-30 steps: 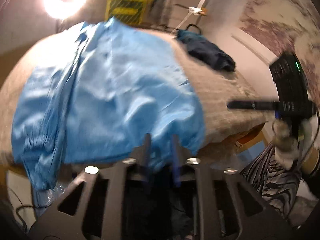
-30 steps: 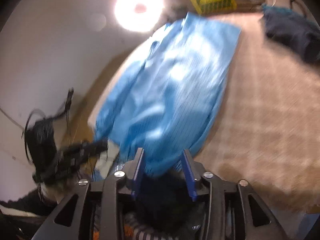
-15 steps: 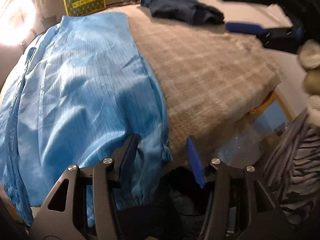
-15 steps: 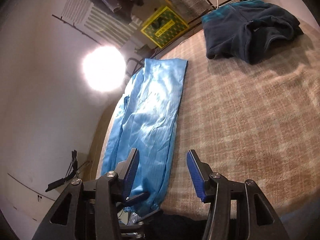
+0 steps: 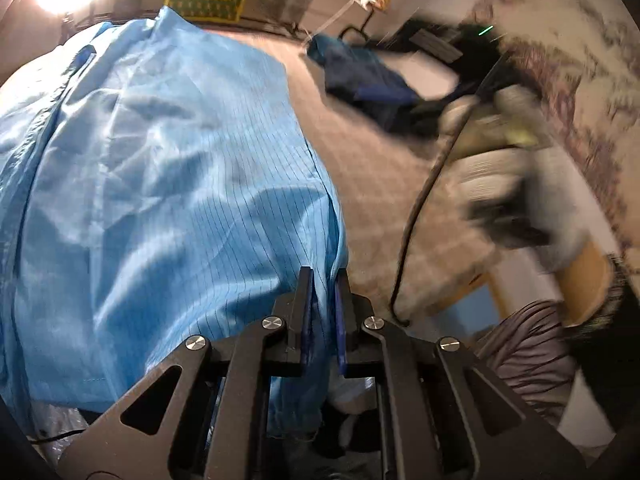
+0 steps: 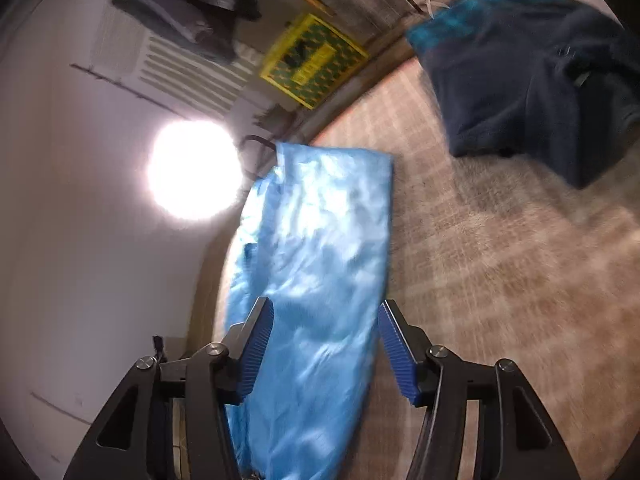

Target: Fold large clothes

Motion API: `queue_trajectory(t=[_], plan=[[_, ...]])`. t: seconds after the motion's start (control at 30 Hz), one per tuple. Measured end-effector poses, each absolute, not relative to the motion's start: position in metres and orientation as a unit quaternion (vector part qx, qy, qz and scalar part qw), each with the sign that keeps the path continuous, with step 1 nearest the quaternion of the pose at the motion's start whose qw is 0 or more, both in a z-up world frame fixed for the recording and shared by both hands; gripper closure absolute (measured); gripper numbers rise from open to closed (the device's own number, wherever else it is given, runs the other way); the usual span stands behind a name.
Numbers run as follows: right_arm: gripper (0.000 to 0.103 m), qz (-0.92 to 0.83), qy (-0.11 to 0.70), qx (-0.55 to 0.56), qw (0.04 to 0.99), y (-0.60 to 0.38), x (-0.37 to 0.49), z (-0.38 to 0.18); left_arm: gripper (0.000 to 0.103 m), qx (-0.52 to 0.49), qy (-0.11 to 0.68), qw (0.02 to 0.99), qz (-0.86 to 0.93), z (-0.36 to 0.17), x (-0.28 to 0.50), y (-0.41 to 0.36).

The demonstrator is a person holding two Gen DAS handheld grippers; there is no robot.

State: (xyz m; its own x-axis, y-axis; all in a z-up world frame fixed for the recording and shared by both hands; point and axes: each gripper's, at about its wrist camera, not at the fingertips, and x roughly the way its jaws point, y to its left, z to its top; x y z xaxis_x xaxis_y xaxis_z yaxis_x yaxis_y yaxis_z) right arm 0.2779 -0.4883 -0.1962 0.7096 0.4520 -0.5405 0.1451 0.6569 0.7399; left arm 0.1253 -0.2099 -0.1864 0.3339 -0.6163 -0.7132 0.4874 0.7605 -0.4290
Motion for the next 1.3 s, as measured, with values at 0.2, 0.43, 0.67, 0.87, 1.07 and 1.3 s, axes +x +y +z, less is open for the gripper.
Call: queue_trajectory(t=[0.2,0.43,0.67,0.87,1.07,1.3], plan=[[0.047,0.078,0.391,0.462,0.792,-0.488,0.328,-0.240,0.096,-0.111,0.461,0.810,-0.345,-0.180,0.129,-0.191],[0.092,0.046,0.417,0.389,0.820,-0.458,0.380,-0.239,0.096,-0.137,0.467,0.800,-0.352,-0.184,0.127,-0.179],[0.103,0.012,0.406,0.370,0.836,-0.437,0.394,-0.213,0.096,-0.180,0.458,0.798,-0.348,-0.178,0.129,-0.150],[0.103,0.021,0.392,0.228,0.891,-0.371,0.406,-0.159,0.096,-0.225,0.455,0.790,-0.345,-0.180,0.129,-0.119],[0.103,0.045,0.389,0.149,0.908,-0.303,0.425,-0.137,0.096,-0.252,0.448,0.797,-0.317,-0.180,0.123,-0.084],[0.103,0.063,0.402,0.062,0.911,-0.224,0.451,-0.149,0.096,-0.256,0.457,0.806,-0.275,-0.194,0.119,-0.044]])
